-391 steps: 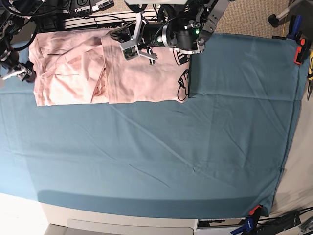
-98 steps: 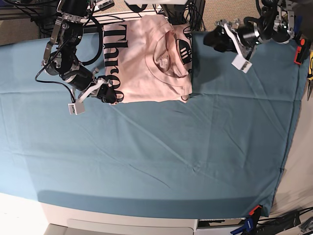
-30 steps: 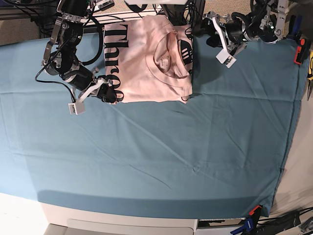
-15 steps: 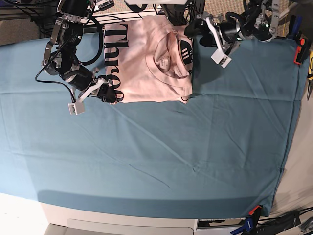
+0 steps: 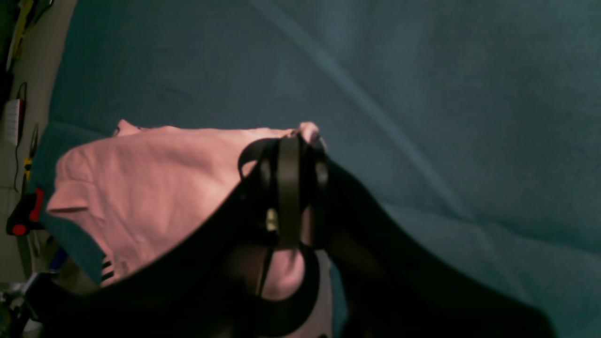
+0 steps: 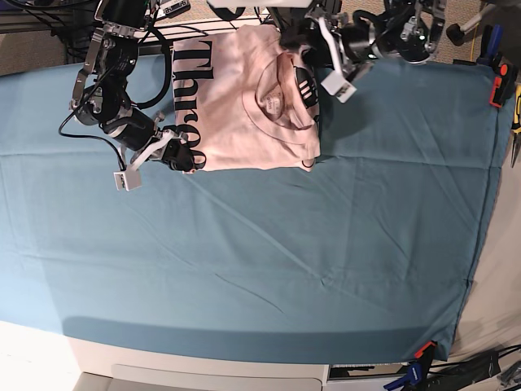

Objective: Fold the T-shirt properly
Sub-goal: 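Lift the left gripper and regrasp the bundle's collar edge, then hold the bundle edges with both grippers and adjust the fold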

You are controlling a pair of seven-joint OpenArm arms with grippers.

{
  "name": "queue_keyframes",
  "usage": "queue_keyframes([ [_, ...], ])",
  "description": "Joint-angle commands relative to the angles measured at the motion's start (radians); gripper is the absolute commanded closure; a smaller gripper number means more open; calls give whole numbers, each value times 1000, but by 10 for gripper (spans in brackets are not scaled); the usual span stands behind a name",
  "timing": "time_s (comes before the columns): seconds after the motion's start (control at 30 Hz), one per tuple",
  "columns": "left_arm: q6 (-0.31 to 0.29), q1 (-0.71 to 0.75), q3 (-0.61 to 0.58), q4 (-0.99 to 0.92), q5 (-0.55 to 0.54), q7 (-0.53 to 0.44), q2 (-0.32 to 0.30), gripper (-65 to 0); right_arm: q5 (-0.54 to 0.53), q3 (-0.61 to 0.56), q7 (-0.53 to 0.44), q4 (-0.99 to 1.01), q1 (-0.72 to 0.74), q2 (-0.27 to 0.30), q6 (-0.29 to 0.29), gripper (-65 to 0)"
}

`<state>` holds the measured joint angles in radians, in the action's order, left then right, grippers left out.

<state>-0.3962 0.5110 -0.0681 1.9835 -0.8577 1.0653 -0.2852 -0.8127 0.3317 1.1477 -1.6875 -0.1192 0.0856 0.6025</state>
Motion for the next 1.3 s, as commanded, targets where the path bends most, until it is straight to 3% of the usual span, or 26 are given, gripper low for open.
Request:
queue_keyframes([
  [0.0, -9, -5, 2, 14, -18, -11, -3, -341, -24, 1, -19, -14, 11, 8, 7, -14],
  [0.13, -8, -15, 6, 14, -16, -11, -3, -249, -24, 1, -19, -14, 11, 8, 7, -14],
  [0.27, -9, -15, 6, 14, -4, -10, -3, -242, -24, 1, -19, -14, 11, 8, 7, -14],
  [0.4, -8, -15, 6, 14, 60, -11, -7, -251, -24, 1, -19, -14, 11, 8, 7, -14],
  [0.6, -2, -14, 6, 14, 168, -15, -14, -353, -24, 1, -18, -14, 11, 8, 7, -14],
  [0.93, 42, -14, 6, 14, 328, -18, -47, -352, -24, 1, -18, -14, 11, 8, 7, -14],
  [1.27, 61, -12, 7, 14, 322, -18, -48, -352, -24, 1, -18, -14, 11, 8, 7, -14],
])
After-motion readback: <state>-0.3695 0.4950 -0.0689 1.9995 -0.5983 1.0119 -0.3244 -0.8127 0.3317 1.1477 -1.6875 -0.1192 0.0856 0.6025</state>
